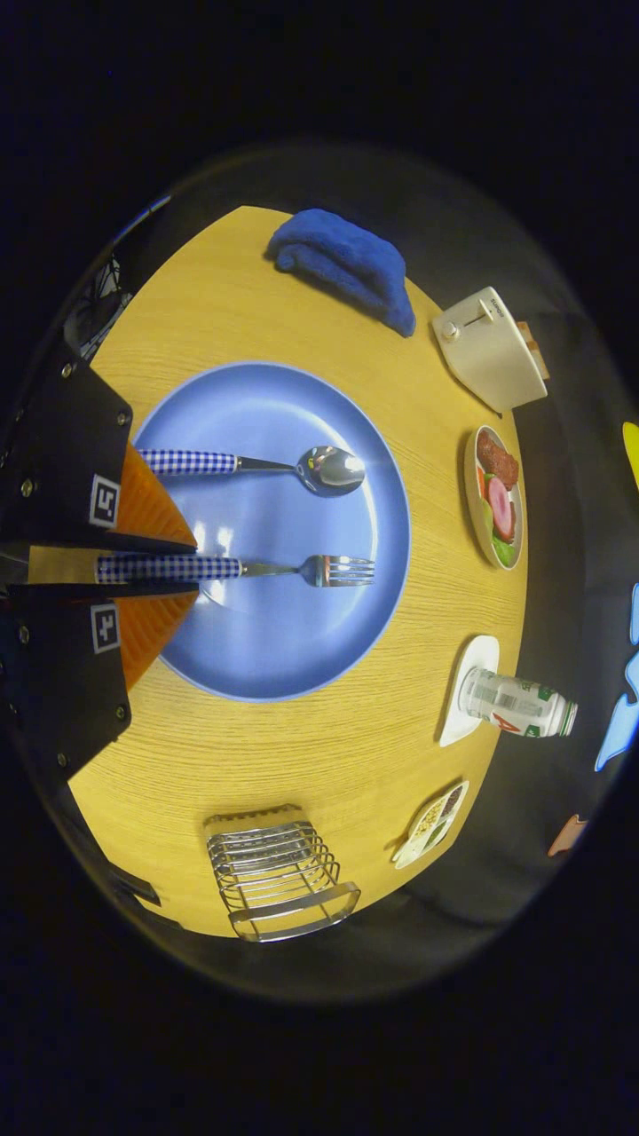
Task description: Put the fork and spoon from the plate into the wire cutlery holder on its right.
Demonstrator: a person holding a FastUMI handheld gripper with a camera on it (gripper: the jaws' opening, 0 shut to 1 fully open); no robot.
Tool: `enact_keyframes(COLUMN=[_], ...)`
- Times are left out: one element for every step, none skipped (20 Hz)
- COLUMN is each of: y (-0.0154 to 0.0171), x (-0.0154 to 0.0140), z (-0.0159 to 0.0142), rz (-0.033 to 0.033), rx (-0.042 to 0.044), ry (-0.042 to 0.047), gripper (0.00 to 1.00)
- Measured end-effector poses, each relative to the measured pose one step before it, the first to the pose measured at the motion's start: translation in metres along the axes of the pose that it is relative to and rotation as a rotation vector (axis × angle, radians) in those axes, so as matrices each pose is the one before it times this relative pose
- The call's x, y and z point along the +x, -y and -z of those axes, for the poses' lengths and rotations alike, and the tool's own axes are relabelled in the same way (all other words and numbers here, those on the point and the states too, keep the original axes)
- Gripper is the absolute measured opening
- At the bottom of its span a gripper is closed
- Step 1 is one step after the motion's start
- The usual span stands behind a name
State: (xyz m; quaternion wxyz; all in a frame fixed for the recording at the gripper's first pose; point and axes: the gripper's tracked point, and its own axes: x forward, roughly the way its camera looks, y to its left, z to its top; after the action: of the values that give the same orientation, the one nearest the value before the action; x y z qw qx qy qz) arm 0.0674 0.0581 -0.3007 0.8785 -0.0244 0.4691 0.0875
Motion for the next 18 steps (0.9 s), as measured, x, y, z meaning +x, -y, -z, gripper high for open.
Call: enact_keyframes(y=[0.00847,0.00400,0.00320,0.00564,0.00671,-0.00673,0.00245,0.00420,0.00481,0.00326,0.00481,0.00446,0.00492,0.00882,0.01067,0.01092,0.00640,0.00094], x=[0.00751,0.01651,0.00261,-0.00357,-0.00264,-0.01129,-0.00640,-0.00743,-0.00516,-0.00433,-0.00566,-0.00556,-0.00572,-0.00757,-0.00818,-0.00632,-0.00723,-0.00564], z=[0.00410,0.00906,-0.00101,-0.00289,-0.00298,-0.00069,-0.00270,-0.00122,-0.00075,0.00232,0.00158,0.00248,0.00220,0.00230,0.00308,0.00252,0.00485,0.00818], rz=[0.00868,-0.01922,-0.01829,-0.00195,0.00233,-0.00017,0.00024,0.00101,-0.00272,0.00011,0.00432,0.00528,0.00846,0.02378,0.03159,0.02926,0.00200,-0.01665], rx=[-0.00566,0.00601,-0.00052,-0.01112,-0.01468,-0.01354,-0.00643,-0.00939,-0.00749,-0.00715,-0.01513,-0.02836,-0.03869,-0.05567,-0.05121,-0.04744,-0.03251,-0.02254], ry=[-0.00893,-0.02209,-0.01041,-0.00431,-0.01482,-0.00893,0.00189,-0.00652,-0.00765,-0.00442,-0.01171,-0.00909,-0.00995,-0.00520,-0.00477,-0.00231,-0.01030,-0.02199], gripper=[0.17,0.03,0.03,0.03,0.03,0.03,0.03,0.03,0.03,0.03,0.03,0.03,0.03,0.03,0.03,0.03,0.03,0.03])
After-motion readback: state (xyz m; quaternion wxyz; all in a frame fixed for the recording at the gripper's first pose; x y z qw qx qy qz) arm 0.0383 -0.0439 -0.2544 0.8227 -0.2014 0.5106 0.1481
